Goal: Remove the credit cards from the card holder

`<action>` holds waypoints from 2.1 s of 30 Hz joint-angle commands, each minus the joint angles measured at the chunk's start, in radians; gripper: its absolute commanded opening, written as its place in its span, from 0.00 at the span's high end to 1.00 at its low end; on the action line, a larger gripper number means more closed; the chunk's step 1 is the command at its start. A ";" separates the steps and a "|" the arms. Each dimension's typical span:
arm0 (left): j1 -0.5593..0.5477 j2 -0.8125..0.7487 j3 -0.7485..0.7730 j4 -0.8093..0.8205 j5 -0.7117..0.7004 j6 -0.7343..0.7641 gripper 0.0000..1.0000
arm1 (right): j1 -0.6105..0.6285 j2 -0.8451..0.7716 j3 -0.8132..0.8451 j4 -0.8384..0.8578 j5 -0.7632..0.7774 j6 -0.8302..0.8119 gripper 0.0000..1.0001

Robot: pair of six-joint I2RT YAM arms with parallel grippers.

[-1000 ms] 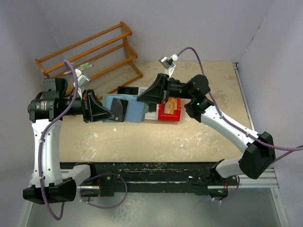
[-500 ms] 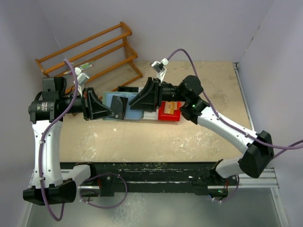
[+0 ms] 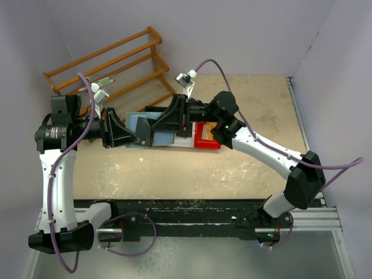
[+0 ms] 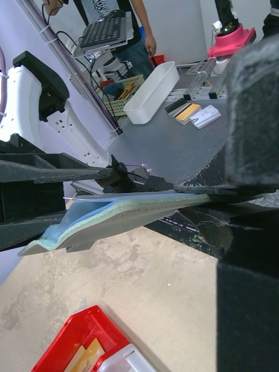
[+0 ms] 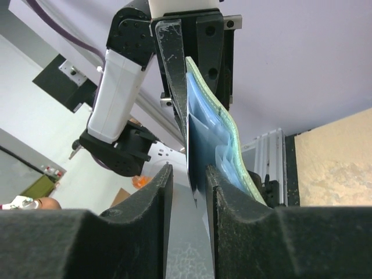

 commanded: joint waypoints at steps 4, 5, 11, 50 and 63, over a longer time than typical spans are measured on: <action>0.004 -0.012 0.005 0.022 0.039 -0.007 0.91 | 0.011 -0.011 0.047 0.122 0.000 0.048 0.83; 0.003 -0.011 0.005 0.017 0.038 -0.001 0.91 | 0.011 -0.011 0.046 0.124 0.000 0.050 0.89; 0.003 -0.009 0.010 -0.011 0.044 0.029 0.88 | -0.012 -0.025 0.015 0.095 -0.045 0.056 1.00; -0.007 0.058 -0.024 -0.153 -0.603 0.418 1.00 | -0.321 0.030 0.066 -0.880 0.415 -0.596 1.00; -0.116 0.195 -0.230 -0.057 -0.889 0.575 1.00 | -0.319 0.348 0.230 -0.853 0.494 -0.625 1.00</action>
